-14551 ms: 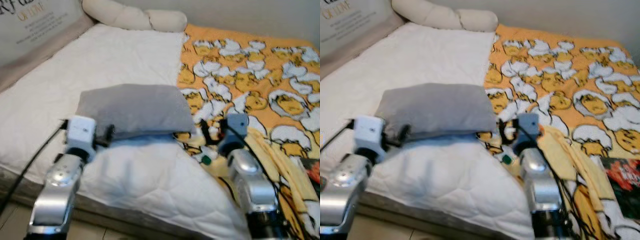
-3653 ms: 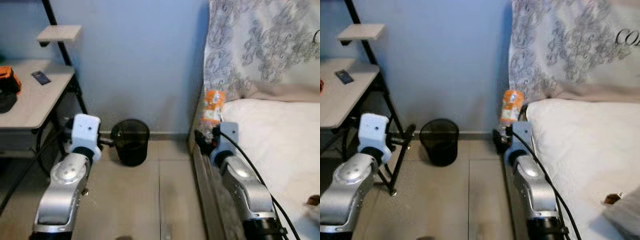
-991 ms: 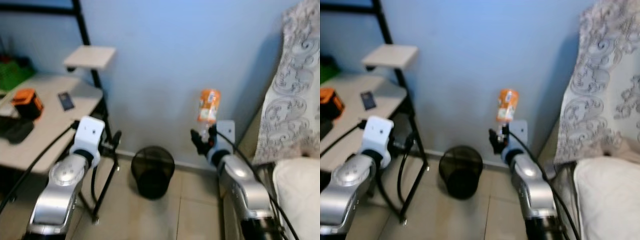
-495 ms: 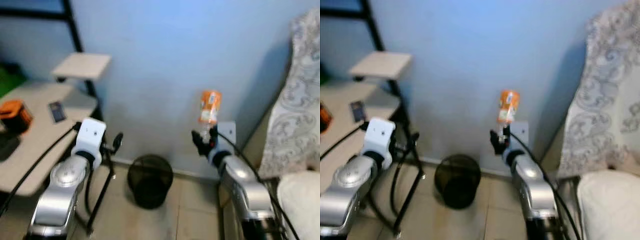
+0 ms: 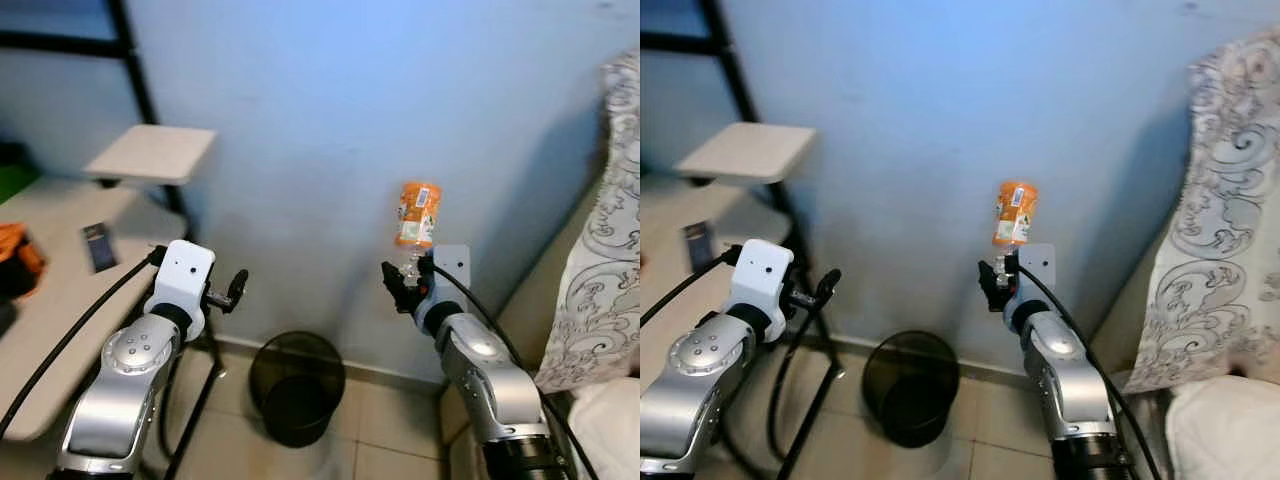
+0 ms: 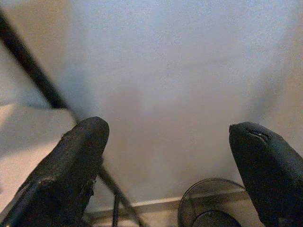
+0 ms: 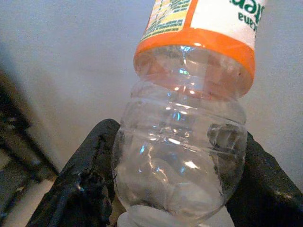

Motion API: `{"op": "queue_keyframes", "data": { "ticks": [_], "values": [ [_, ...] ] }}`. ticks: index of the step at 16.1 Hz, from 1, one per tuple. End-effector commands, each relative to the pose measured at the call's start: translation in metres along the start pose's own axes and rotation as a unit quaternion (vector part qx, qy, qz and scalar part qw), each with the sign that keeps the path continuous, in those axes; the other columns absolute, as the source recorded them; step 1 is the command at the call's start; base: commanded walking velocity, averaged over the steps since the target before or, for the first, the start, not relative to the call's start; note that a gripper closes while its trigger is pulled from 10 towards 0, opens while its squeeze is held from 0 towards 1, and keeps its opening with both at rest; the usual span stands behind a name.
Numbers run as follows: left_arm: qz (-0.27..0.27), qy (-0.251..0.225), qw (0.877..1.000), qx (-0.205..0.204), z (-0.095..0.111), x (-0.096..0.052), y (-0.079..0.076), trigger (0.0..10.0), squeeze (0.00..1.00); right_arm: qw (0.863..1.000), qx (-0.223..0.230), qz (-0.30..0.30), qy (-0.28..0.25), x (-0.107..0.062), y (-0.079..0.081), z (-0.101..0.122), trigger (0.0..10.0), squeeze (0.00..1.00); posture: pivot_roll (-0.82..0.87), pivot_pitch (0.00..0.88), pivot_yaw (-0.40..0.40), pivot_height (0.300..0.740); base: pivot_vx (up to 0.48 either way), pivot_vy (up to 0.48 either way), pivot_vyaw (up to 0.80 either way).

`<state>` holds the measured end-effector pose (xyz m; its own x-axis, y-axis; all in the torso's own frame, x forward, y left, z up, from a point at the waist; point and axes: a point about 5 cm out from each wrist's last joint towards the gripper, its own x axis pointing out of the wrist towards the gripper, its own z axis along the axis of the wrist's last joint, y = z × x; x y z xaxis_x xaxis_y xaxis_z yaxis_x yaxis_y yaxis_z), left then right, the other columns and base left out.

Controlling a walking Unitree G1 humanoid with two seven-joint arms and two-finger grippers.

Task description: Clean up the room

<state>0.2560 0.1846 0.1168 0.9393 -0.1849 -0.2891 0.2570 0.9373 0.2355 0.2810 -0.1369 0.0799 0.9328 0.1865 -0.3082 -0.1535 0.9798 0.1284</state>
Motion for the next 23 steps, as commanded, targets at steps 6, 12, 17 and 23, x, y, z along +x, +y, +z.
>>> {"op": "queue_keyframes", "data": {
  "ticks": [6, 12, 17, 23],
  "values": [
    [-0.019, -0.017, 1.0, 0.015, 0.005, -0.009, -0.007, 10.0, 0.24, 0.989, -0.024, 0.137, -0.047, -0.017, 0.01, 0.009, 10.0, 0.0, -0.02, 0.0, -0.009, 0.74, 0.363, 0.0, 0.0],
    [-0.072, -0.013, 0.997, 0.035, 0.004, -0.013, -0.011, 10.0, 0.22, 0.972, -0.106, 0.208, -0.03, -0.005, 0.0, 0.008, 10.0, 0.0, 0.01, 0.0, -0.03, 0.74, 0.231, 0.0, 0.0],
    [-0.248, 0.014, 0.962, 0.114, 0.0, -0.018, -0.021, 10.0, 0.21, 0.917, -0.241, 0.314, 0.04, 0.029, 0.012, -0.009, 10.0, 0.0, 0.01, 0.0, -0.02, 0.74, 0.0, 0.0, 0.0],
    [-0.358, 0.061, 0.916, 0.172, -0.012, -0.023, -0.023, 10.0, 0.21, 0.928, -0.232, 0.272, 0.103, 0.051, 0.031, -0.034, 10.0, 0.0, -0.01, 0.0, -0.012, 0.74, 0.0, 0.0, 0.0]
  ]
}}
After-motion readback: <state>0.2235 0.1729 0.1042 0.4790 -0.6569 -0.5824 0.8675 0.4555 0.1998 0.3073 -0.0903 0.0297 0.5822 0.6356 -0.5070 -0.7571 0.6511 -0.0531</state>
